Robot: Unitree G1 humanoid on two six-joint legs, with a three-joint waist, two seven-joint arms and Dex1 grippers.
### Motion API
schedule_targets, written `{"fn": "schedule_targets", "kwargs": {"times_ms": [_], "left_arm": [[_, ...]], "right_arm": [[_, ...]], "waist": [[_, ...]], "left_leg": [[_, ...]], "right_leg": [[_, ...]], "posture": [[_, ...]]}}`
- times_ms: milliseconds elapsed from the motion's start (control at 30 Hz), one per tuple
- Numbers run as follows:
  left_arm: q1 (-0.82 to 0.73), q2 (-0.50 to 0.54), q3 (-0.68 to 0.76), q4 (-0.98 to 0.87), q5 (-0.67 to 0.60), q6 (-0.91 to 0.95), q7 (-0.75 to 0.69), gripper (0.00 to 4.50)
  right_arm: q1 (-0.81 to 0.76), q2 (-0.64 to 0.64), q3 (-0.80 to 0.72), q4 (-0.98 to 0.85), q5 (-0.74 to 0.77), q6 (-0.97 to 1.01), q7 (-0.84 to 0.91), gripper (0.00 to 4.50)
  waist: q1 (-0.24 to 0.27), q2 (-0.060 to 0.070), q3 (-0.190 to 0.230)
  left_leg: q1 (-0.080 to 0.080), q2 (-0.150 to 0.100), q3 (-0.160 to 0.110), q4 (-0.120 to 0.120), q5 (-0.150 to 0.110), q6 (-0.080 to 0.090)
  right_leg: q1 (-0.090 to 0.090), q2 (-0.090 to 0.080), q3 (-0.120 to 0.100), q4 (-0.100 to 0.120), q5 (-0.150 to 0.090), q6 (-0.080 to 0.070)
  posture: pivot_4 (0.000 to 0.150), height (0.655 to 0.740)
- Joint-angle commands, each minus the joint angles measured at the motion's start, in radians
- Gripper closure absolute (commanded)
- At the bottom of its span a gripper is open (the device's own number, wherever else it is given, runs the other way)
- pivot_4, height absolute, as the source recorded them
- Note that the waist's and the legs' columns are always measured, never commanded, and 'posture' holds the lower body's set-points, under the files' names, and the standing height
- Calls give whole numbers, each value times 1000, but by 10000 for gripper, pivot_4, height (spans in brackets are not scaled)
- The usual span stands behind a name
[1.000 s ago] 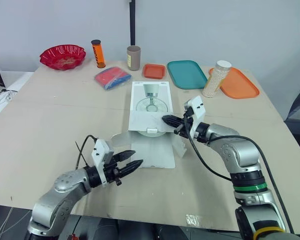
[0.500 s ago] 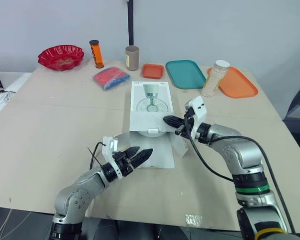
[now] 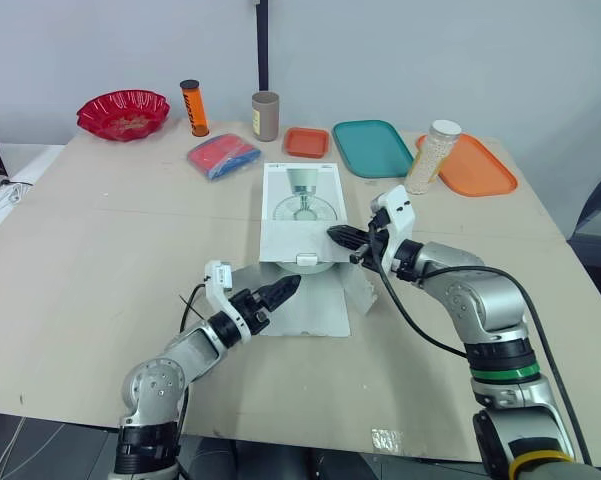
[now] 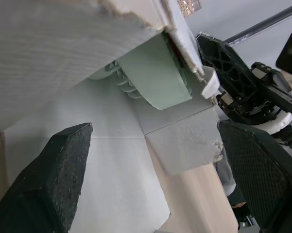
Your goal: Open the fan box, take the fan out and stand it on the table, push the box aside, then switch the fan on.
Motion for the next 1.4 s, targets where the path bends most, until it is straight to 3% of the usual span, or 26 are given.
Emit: {"fn": "schedule_targets", "kwargs": {"times_ms": [33,400,600,800,967,1400], "left_arm": [[-38,-24,5,28,-23,4,17,1159],[-80,-61,-1,73,-22,6,29,1159],[-37,-3,-14,-16,-8,3,7,1159],[75,229,-45,-260,42,-33,-145,1159],[66,383,-223,-316,342,-223,-221,1159],[-33,311,-316,-96,587,-418,-222,1159]], "right_arm": [[-14,-9,-23,-32,-2,-11,-1,45000],[-6,-19,-20,-50,-7,-8,-2,45000],[-10,-15,-18,-53,-8,-10,-2,45000],[-13,-1,-17,-46,-3,-17,3,45000],[-16,12,-14,-28,-5,-32,9,45000],[-22,18,-17,9,-25,-70,15,45000]], "waist": [[0,0,0],[2,0,0],[2,0,0],[-9,0,1],[-6,0,1],[-8,0,1]], "left_leg": [[0,0,0,0,0,0],[0,0,0,0,0,0],[0,0,0,0,0,0],[0,0,0,-3,1,-3],[0,-3,-1,-4,2,-4],[-2,-3,-1,-5,2,-3]], "right_leg": [[0,0,0,0,0,0],[0,0,0,-1,0,0],[0,0,0,-1,0,0],[-1,0,0,-1,0,0],[0,-1,1,-1,0,0],[-3,-1,2,-1,0,0]], "posture": [[1500,7389],[1500,7389],[1500,7389],[1500,7389],[1500,7389],[1500,7389]]}}
